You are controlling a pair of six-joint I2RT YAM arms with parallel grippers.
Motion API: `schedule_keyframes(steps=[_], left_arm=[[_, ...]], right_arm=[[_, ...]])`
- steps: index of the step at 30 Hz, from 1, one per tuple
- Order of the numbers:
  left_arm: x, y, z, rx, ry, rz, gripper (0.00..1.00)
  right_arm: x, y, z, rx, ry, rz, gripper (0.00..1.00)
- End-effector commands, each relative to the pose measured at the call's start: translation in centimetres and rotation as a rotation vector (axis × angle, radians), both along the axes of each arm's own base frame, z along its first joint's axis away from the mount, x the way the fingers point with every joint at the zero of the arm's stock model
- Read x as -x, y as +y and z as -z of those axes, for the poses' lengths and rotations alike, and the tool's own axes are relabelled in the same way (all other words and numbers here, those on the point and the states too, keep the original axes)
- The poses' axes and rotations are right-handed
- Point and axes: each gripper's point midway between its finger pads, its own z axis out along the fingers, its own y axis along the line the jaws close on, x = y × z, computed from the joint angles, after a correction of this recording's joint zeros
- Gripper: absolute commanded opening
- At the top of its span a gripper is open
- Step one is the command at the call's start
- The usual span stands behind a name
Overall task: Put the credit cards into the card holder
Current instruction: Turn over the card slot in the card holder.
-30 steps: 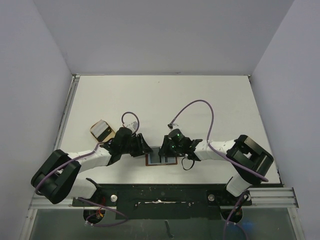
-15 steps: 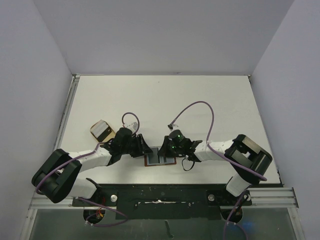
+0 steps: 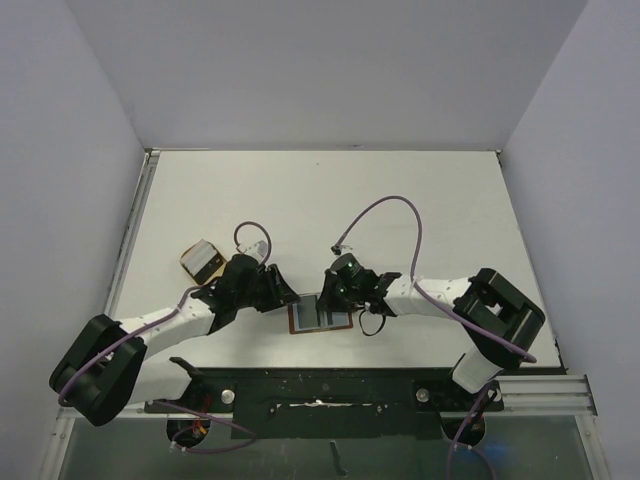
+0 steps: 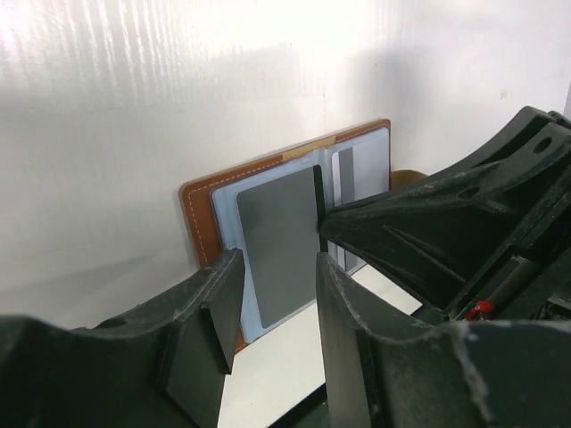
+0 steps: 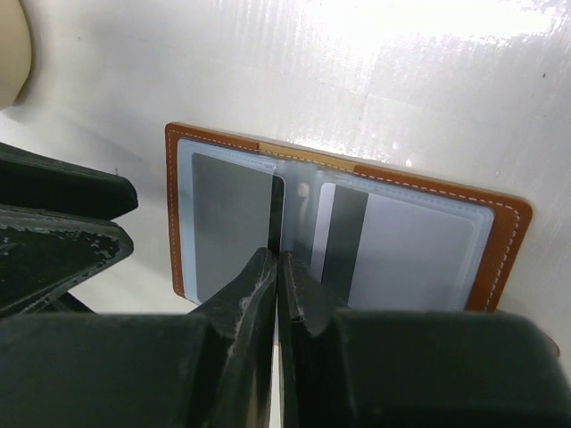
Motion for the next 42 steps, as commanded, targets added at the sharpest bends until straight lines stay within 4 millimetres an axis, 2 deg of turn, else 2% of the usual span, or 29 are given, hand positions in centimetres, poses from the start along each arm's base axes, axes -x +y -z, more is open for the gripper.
schedule_keyframes(steps=[1,5,14,16,19,24,31,42], left_arm=[[-1.3,0.5,-2.0,0.017,-0.055,-0.051,0.36],[-1.3,0.8,-2.0,0.023,-0.048,-0.056,0.36],[-0.9,0.0,-1.8,0.064,-0.030,-0.025,0.36],[-0.8,-0.1,-1.7,0.071,-0.026,-0.023,0.36],[-0.7,-0.2,-1.5,0.077,-0.020,-0.019,0.36],[-0.4,-0.1,-0.7,0.070,-0.005,-0.018,0.36],[-0.2,-0.1,0.2,0.082,0.004,-0.019,0.37],[-0.2,-0.9,-0.4,0.140,-0.006,-0.006,0.34]], right_arm=[[-0.6,1.0,-2.3,-0.011,-0.048,-0.016,0.03],[-0.6,1.2,-2.0,0.008,-0.037,-0.018,0.01],[0.6,0.0,1.7,0.140,0.042,-0.018,0.00],[0.8,0.0,2.1,0.147,0.054,-0.020,0.03],[0.8,-0.1,2.1,0.144,0.048,-0.011,0.07],[1.1,-0.3,2.8,0.150,0.060,-0.004,0.02],[1.3,-0.4,2.9,0.141,0.059,-0.003,0.01],[1.4,-0.6,3.0,0.134,0.058,0.003,0.01]])
